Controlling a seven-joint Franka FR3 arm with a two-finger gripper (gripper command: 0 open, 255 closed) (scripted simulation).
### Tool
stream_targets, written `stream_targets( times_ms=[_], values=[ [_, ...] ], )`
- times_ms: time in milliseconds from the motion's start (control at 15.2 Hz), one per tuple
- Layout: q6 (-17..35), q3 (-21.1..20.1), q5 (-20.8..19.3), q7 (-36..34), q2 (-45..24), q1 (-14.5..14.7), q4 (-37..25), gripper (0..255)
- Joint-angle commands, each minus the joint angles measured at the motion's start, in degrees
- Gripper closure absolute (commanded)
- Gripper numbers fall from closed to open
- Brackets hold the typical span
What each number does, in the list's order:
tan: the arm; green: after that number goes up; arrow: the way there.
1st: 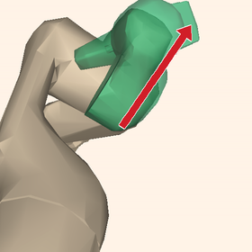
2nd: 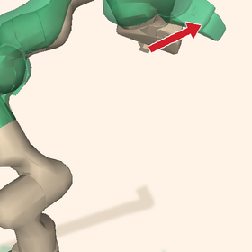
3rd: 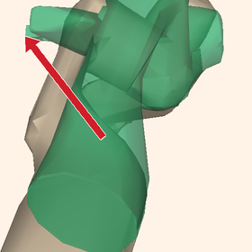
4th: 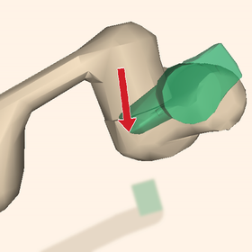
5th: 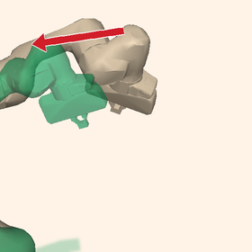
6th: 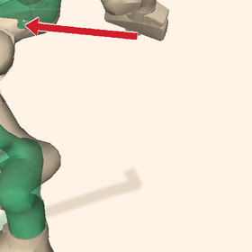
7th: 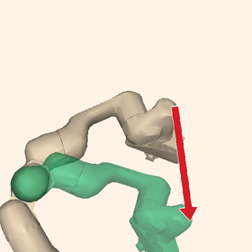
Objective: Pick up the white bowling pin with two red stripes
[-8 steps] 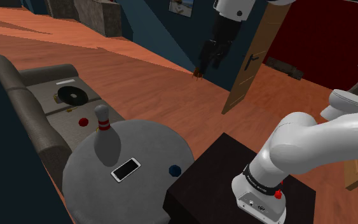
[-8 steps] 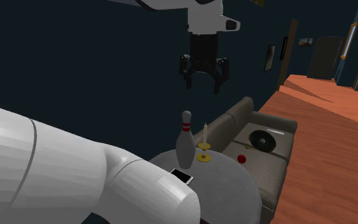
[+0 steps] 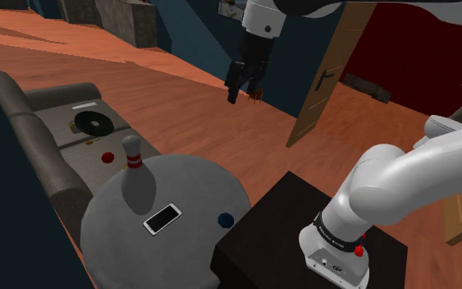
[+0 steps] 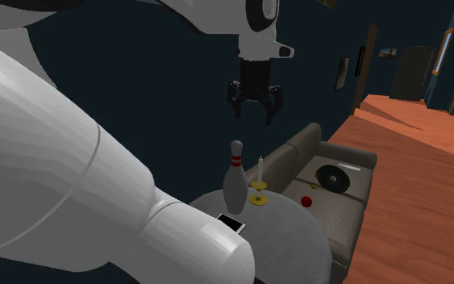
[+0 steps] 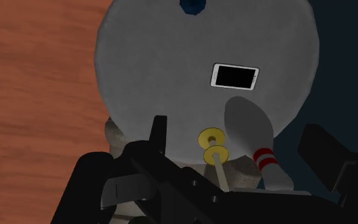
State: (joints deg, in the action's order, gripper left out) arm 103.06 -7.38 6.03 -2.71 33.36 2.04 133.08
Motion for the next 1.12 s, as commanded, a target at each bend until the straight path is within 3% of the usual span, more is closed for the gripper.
stream_targets(
  times_ms=[0, 528, 1056],
  values=[
    [2.0, -0.9, 0.1, -0.2, -5.1, 0.2, -2.5, 0],
    [7.4, -4.7, -0.6, -2.5, -23.2, 1.5, -12.6, 0],
    [8.8, -7.3, -3.9, -5.4, -42.0, 3.9, -27.0, 0]
  ],
)
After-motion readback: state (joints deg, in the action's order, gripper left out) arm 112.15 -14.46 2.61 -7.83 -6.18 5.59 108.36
